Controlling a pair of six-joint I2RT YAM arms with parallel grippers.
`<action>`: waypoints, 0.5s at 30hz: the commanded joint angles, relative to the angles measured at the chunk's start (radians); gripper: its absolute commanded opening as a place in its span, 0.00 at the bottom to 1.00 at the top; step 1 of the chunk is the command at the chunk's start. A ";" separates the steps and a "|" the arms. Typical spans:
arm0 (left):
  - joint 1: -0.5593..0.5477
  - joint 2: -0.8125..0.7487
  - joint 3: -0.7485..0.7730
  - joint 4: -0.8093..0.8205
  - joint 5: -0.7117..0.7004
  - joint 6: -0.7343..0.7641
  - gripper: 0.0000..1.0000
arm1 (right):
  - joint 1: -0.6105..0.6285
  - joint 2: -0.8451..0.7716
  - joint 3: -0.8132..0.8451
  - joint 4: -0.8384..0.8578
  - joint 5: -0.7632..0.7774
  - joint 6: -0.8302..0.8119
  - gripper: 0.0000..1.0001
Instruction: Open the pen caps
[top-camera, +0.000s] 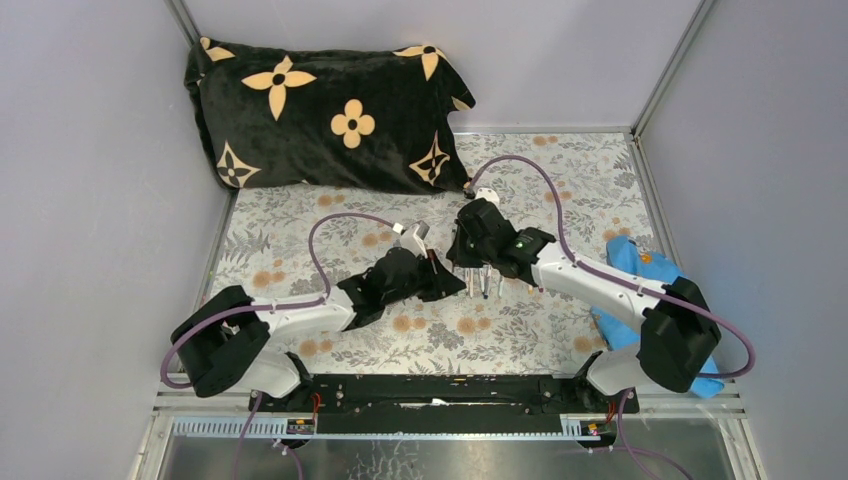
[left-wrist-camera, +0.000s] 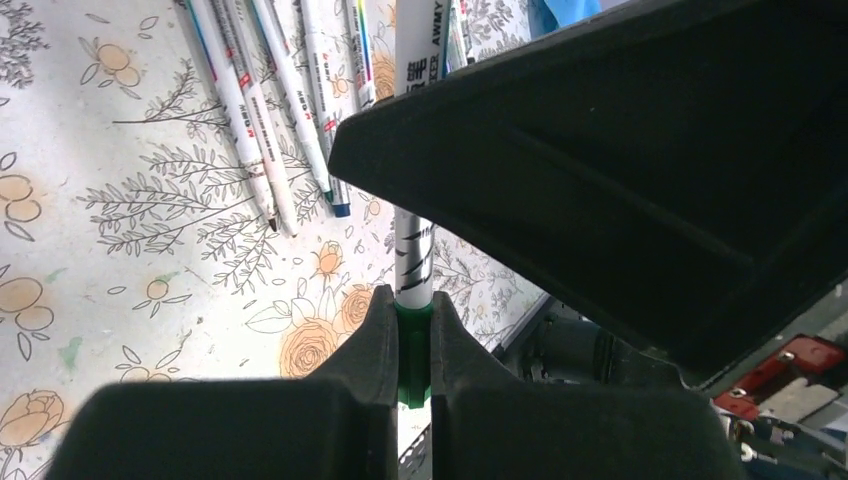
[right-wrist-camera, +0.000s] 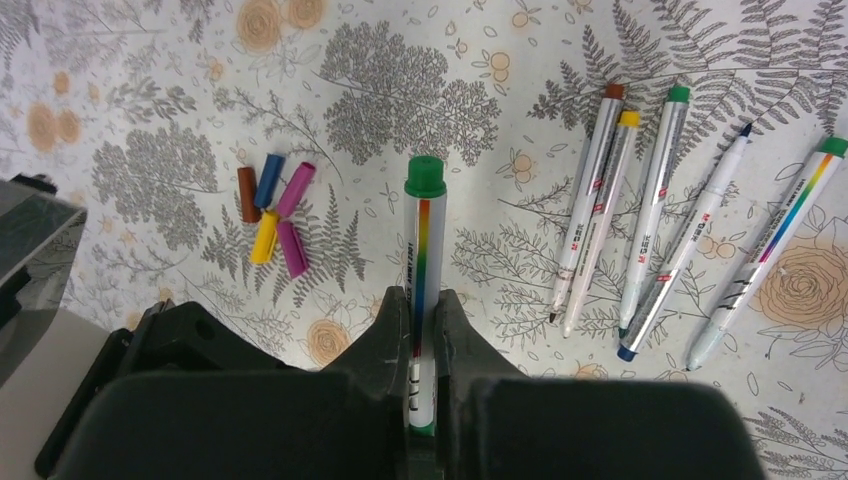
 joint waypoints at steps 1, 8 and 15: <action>-0.094 -0.019 -0.075 0.007 -0.060 -0.062 0.00 | -0.071 0.040 0.126 0.079 0.148 -0.050 0.00; -0.172 0.010 -0.101 -0.031 -0.154 -0.081 0.00 | -0.142 0.064 0.210 0.102 0.118 -0.052 0.00; -0.178 -0.018 0.021 -0.281 -0.389 -0.084 0.00 | -0.166 0.056 0.181 0.028 0.125 -0.119 0.00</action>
